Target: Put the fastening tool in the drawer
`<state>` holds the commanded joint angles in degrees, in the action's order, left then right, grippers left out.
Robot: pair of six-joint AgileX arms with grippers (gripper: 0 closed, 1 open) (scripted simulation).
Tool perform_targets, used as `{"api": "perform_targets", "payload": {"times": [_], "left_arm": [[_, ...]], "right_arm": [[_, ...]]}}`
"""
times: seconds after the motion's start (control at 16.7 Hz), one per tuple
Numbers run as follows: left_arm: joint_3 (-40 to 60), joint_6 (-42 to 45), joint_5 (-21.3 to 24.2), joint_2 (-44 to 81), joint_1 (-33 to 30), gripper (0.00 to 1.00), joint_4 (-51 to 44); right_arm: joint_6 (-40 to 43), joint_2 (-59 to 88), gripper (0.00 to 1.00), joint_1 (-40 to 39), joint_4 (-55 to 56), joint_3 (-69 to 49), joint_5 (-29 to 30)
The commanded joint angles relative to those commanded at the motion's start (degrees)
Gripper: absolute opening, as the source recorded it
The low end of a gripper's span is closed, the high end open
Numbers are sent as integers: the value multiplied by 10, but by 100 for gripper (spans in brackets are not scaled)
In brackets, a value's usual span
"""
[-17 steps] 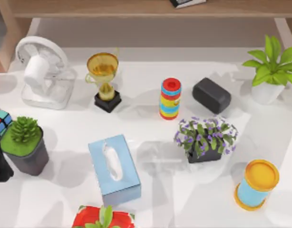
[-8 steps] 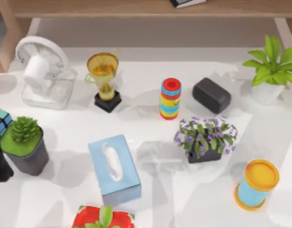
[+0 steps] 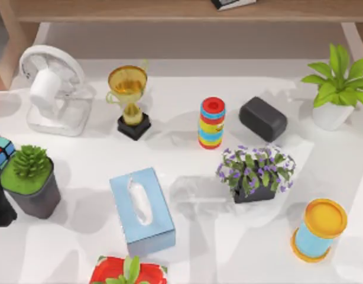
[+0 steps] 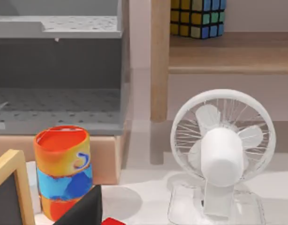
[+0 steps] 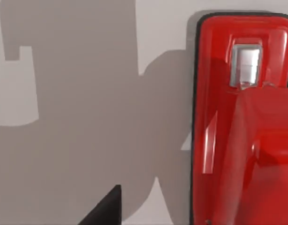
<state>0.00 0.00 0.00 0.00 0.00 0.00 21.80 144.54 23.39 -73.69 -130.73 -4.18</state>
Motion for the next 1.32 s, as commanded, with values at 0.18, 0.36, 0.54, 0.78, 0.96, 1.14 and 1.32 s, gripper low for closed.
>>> {"api": "perform_targets", "payload": {"times": [0.18, 0.36, 0.54, 0.78, 0.96, 1.14, 1.32], "left_arm": [[0, 0, 0, 0, 0, 100, 0], [0, 0, 0, 0, 0, 100, 0], [0, 0, 0, 0, 0, 100, 0], [0, 0, 0, 0, 0, 100, 0], [0, 0, 0, 0, 0, 100, 0], [0, 0, 0, 0, 0, 100, 0], [0, 0, 0, 0, 0, 100, 0]], "right_arm": [[0, 0, 100, 0, 0, 0, 0], [0, 0, 100, -1, 0, 0, 0], [0, -5, 100, -1, 6, 6, -4], [1, -39, 100, 2, 52, 49, -30], [0, -86, 100, 11, 112, 109, -66], [-2, -148, 100, 23, 188, 188, -116], [-2, -218, 100, 36, 277, 284, -178]]}}
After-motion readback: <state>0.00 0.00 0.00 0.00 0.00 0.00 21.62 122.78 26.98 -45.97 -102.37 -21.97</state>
